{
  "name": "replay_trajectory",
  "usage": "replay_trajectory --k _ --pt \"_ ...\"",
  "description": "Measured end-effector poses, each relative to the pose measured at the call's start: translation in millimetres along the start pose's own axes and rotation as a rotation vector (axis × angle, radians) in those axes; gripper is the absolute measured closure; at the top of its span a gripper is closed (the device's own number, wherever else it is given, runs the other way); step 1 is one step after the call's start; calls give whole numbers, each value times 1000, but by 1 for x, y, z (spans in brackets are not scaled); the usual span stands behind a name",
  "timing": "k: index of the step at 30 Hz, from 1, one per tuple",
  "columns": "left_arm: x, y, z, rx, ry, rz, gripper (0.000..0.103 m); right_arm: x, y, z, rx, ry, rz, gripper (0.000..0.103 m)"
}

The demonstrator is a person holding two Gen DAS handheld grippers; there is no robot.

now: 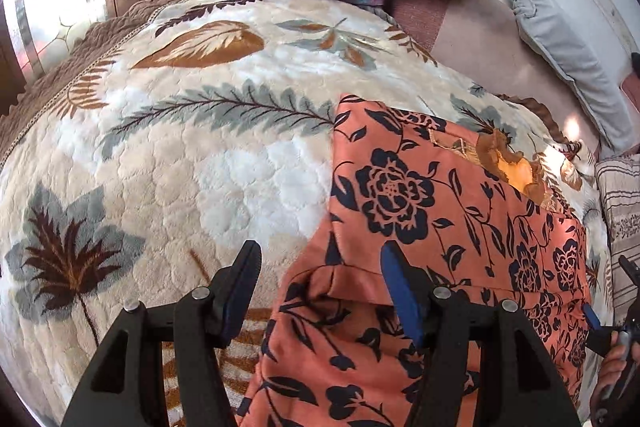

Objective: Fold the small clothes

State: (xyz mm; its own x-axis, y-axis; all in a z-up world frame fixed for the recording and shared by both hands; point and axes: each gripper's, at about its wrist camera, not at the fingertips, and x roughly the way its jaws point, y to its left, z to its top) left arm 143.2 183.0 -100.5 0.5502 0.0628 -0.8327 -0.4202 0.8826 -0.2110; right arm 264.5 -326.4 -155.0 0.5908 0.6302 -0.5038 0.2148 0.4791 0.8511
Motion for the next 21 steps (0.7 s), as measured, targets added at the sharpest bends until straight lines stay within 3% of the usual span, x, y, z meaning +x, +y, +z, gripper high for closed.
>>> replay_trajectory --k 1,4,5,6,7,12,14,17,19,21 --pt "1 3 -1 -3 -1 -3 40 8 -1 2 8 12 -38 5" --pt "-2 4 -2 -3 -6 -16 40 19 -3 5 17 15 -128 24" --pt "-2 4 -1 -5 -6 -21 40 21 4 6 -12 11 -141 48" --pt "-1 4 1 -5 -6 -25 40 24 9 7 -38 25 -150 84" --pt "-1 4 2 -4 -8 -28 40 27 16 7 -68 36 -180 91" --pt "-15 1 10 5 -60 -42 40 -16 67 -11 -360 -110 -283 95" --pt "-15 -6 15 16 -79 -50 37 -11 61 -19 -407 -95 -357 93" --pt "8 -24 14 62 -17 -17 34 21 15 -19 -341 43 -455 77" --pt "44 -31 7 125 124 57 34 4 7 -18 -306 -14 -373 75" --pt "45 -33 1 157 39 84 25 -13 12 -15 -293 -39 -357 62"
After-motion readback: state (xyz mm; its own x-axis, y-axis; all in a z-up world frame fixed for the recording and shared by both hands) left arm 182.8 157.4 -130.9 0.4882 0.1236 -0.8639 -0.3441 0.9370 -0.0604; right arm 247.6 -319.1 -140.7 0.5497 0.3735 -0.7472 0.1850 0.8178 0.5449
